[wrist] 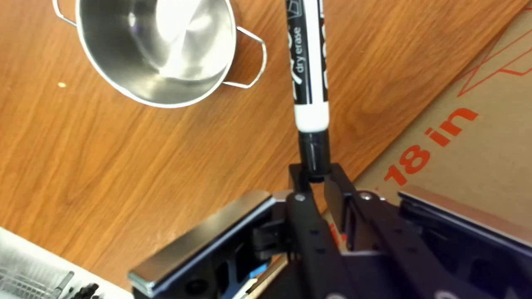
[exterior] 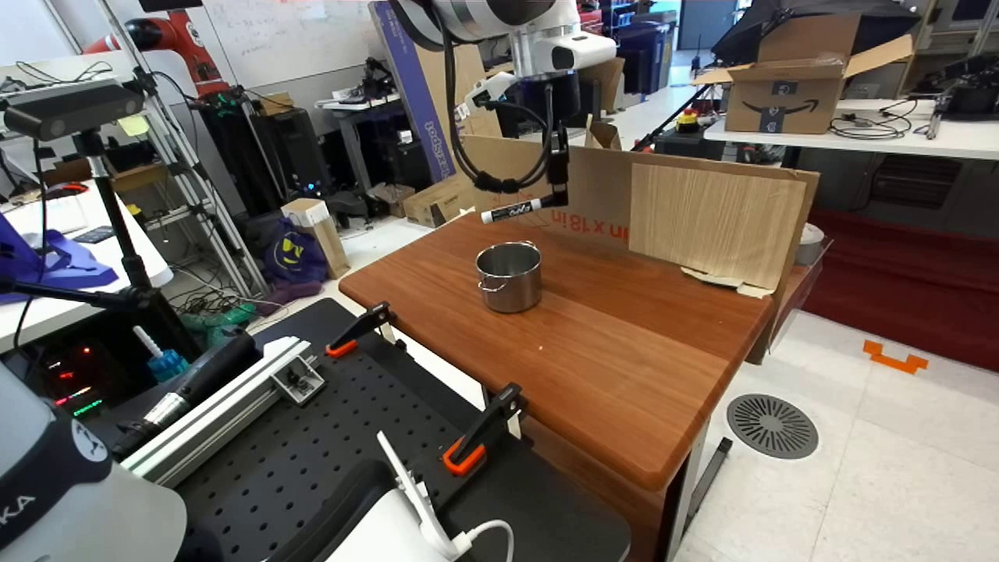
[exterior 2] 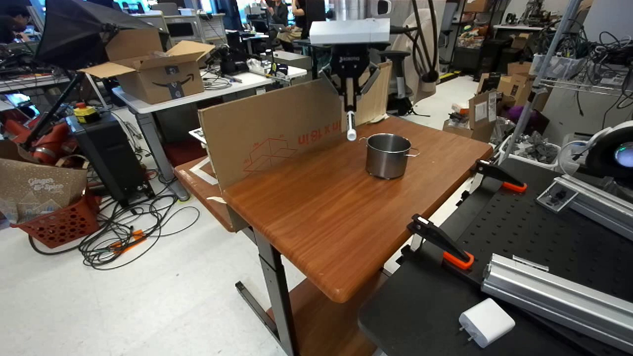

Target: Pick up the marker and put it in the bowl

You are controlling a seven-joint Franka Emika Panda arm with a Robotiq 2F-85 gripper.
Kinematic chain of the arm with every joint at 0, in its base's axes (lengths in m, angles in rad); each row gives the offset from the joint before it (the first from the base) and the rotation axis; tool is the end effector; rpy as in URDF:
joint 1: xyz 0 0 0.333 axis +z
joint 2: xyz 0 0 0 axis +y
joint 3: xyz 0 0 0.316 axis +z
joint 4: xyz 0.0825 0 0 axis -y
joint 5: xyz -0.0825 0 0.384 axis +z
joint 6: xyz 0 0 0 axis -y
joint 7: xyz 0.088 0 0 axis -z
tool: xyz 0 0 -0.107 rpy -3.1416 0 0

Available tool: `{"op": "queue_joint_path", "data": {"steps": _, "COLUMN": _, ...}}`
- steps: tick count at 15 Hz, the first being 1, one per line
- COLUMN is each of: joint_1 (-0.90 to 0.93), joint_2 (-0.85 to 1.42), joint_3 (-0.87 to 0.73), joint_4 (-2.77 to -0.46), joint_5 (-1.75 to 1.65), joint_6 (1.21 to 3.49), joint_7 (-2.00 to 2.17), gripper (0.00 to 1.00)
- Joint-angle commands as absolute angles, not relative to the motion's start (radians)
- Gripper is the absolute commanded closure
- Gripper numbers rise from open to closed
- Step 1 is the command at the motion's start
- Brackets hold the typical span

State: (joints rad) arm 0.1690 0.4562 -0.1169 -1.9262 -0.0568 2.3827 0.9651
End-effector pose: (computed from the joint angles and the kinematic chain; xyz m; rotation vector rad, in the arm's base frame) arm 0.6247 0.0354 0.2534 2.7842 -1.2767 0.0709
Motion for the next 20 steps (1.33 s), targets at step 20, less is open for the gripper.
{"op": "queue_joint_path", "data": {"steps": 20, "joint_1": 0.187, "joint_2": 0.279, "joint_3": -0.135, "joint_4": -2.235, "joint_5": -0.826, "joint_6": 2.483, "joint_7": 1.696, "gripper": 0.96}}
